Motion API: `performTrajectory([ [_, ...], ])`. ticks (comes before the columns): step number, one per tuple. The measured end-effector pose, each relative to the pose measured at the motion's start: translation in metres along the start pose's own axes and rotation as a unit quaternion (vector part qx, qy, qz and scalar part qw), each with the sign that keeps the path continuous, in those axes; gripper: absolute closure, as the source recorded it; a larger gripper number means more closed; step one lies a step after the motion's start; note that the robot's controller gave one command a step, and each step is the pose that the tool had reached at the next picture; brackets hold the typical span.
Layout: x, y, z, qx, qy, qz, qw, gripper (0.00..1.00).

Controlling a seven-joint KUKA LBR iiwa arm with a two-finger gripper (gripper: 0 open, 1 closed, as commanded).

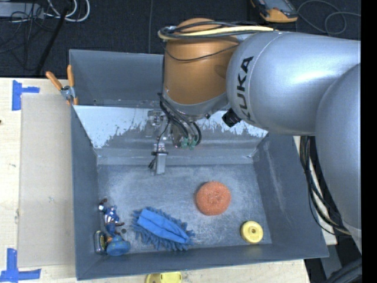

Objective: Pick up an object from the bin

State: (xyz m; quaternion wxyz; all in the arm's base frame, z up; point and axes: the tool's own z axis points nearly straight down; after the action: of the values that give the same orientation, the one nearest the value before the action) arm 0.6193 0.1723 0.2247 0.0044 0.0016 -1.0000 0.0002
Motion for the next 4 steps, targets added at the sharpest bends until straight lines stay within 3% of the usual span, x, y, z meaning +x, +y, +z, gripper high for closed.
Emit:
performTrajectory([
  [2, -0.001, -0.002, -0.005, -0.001, -0.0040, 0.000, 1.0000, 0.00],
  [3, 0.006, -0.027, 0.000, 0.000, -0.0033, -0.035, 0.9994, 0.00],
  [4, 0.037, -0.038, 0.014, 0.000, -0.0039, 0.006, 1.0000, 0.00],
])
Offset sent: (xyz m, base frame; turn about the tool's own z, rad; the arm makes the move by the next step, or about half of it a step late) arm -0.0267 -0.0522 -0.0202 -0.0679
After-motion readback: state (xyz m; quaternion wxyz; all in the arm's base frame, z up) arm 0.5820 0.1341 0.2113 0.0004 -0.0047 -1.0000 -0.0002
